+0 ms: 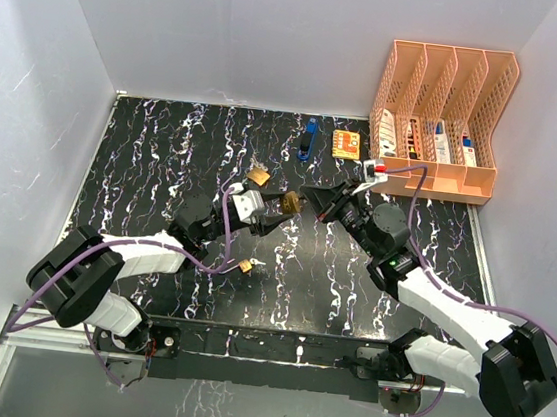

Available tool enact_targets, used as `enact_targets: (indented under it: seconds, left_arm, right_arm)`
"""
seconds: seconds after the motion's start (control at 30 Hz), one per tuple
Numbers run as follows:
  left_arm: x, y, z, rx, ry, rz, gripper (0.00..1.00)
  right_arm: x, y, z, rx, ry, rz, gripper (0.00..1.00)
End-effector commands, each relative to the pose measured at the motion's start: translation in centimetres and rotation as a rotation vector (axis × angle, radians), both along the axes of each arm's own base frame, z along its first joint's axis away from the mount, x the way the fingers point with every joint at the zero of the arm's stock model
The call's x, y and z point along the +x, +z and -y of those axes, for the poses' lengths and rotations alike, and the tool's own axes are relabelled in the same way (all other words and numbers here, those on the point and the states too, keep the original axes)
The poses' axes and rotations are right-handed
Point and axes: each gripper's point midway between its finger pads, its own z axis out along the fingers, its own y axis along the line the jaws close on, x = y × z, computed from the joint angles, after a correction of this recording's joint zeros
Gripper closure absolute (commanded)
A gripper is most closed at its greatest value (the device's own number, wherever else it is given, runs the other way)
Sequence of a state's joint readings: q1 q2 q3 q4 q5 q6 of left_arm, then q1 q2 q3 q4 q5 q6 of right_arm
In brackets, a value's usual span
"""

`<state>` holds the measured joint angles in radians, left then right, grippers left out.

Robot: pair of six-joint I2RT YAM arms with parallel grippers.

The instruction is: Unlock with the key

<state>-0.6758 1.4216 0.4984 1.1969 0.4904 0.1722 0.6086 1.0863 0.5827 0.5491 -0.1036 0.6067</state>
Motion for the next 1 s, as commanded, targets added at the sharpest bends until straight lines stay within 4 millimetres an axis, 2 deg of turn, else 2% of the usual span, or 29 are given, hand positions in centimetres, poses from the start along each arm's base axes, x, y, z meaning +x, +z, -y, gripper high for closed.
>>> enact_targets:
  seconds: [0.0,0.53,0.73,0.97]
  left_arm:
    - [-1.0,7.1,0.9,-0.136,-0.063,0.197,1.0]
    - [-0.8,5.3,0.9,-0.105,-0.063,0.169,1.0]
    - [-0.8,4.6,1.0,-0.096,-0.064,0.16,1.0]
    - [-0.7,4.7,0.9,-0.097,-0.056,0.166,1.0]
  right_arm:
    - [-0.9,0.7,0.1,0.008,0.014,0.026,1.0]
    - [-1.3,3.1,1.1,0.028,-0.023,0.073,1.0]
    - [-1.2,3.4,1.3,0.027,-0.032,0.079,1.0]
    - [-0.9,3.2,1.8,0.018,-0.064,0.072,1.0]
